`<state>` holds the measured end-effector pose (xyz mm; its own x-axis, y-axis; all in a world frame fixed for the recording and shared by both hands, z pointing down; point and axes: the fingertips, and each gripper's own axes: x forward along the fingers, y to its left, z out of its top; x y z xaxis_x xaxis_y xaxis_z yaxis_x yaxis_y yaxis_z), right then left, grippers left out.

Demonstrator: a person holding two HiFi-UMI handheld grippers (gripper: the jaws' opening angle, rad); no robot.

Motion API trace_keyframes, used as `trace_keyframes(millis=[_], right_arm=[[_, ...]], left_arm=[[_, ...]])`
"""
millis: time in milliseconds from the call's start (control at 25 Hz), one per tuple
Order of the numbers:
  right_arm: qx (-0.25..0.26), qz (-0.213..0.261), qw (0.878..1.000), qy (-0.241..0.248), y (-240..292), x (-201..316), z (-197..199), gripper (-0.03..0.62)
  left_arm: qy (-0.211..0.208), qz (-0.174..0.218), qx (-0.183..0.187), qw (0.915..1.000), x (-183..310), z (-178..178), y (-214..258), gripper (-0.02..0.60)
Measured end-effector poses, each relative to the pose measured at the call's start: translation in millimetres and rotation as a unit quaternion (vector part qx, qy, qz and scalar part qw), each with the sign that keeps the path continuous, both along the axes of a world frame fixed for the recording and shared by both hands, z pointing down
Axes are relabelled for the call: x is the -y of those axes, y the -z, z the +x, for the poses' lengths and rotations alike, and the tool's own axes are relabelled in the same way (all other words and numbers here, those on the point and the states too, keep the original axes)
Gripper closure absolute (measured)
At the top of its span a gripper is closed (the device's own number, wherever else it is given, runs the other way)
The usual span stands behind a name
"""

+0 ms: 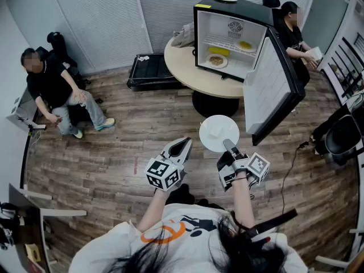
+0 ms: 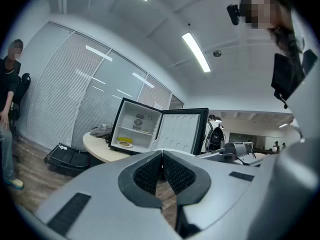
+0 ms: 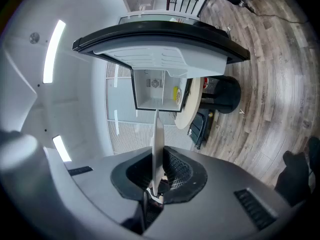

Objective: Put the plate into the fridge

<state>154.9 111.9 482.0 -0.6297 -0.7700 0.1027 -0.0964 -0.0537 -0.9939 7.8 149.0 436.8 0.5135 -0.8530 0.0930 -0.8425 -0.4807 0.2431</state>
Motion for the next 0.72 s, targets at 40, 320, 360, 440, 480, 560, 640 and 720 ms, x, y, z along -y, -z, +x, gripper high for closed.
trace_keyframes(millis=[40, 320, 360, 440, 480, 560, 640, 720], right_arm=[[-0.001, 0.001, 1.000, 0.001, 0, 0, 0, 0.565], [0.001, 0.003, 1.000, 0.009, 3, 1, 2, 0.565], [0.001, 0.003, 1.000, 0.009, 3, 1, 3, 0.565], [0.003, 0.003, 1.000, 0.010, 2, 3, 5, 0.565], [0.003, 0.002, 1.000, 0.010, 2, 3, 7, 0.565], [0.005, 0.000, 1.000, 0.009, 0, 2, 10, 0.565], [0.006, -0.001, 1.000, 0.009, 0, 1, 13, 0.565], [0.004, -0.002, 1.000, 0.009, 0, 1, 17, 0.565]], left_arm=[[0.001, 0.001, 0.000, 1.0000, 0, 1, 0, 0.571], [0.003, 0.001, 0.001, 1.0000, -1, 7, 1, 0.571], [0.004, 0.002, 0.001, 1.0000, -1, 8, 2, 0.571], [0.005, 0.002, 0.003, 1.0000, 0, 10, 1, 0.571], [0.006, 0.001, 0.003, 1.0000, -1, 11, 1, 0.571], [0.006, 0.001, 0.004, 1.0000, -2, 14, 0, 0.571], [0.005, 0.001, 0.003, 1.0000, -3, 18, 1, 0.570], [0.004, 0.002, 0.001, 1.0000, -3, 21, 2, 0.571]])
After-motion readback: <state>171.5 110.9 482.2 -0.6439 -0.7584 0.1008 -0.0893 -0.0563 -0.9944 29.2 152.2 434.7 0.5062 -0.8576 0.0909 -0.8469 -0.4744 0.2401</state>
